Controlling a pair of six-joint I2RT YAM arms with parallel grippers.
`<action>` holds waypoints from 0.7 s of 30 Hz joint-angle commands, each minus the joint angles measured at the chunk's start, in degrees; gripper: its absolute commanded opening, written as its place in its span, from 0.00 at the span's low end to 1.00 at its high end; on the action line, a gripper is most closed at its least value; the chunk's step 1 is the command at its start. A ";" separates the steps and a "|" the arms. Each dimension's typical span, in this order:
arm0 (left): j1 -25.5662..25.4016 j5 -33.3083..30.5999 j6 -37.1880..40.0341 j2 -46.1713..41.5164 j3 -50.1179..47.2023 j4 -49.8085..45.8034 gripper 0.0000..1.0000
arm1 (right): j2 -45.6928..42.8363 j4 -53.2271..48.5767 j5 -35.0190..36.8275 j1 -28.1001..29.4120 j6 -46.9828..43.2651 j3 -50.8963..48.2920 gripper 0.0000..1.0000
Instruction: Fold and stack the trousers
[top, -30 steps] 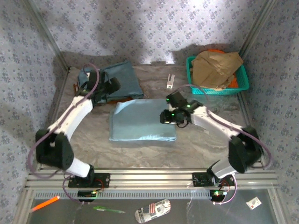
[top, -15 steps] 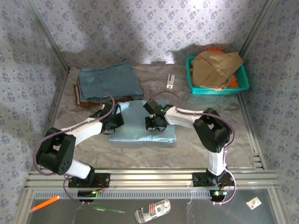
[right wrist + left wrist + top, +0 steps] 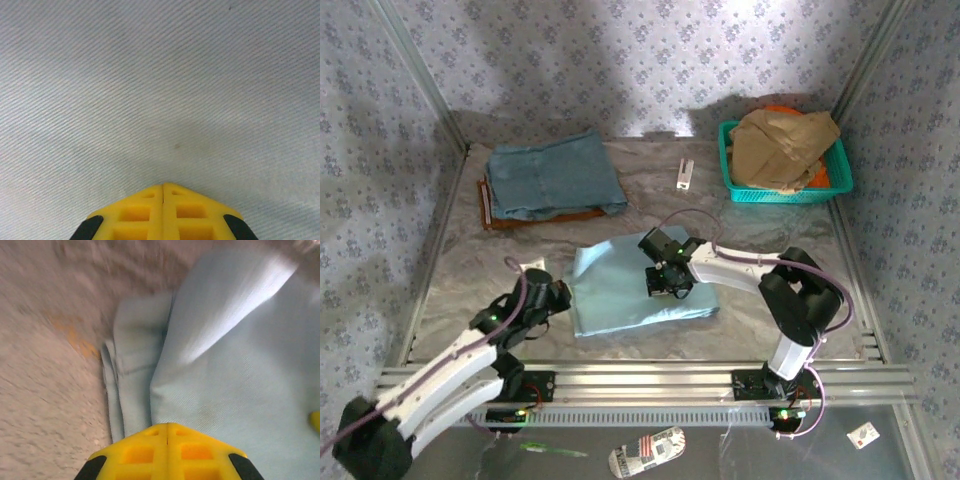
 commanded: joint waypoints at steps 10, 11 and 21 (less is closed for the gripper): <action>2.28 11.44 7.13 23.04 19.16 5.65 0.00 | -7.45 -4.43 2.89 2.53 3.74 1.09 0.01; 1.50 11.52 7.34 25.78 20.68 6.51 0.00 | -7.12 -4.12 2.19 2.53 4.00 0.31 0.00; 1.89 9.79 8.62 37.47 23.68 9.95 0.00 | -6.91 -0.11 1.27 3.05 5.91 -4.12 0.00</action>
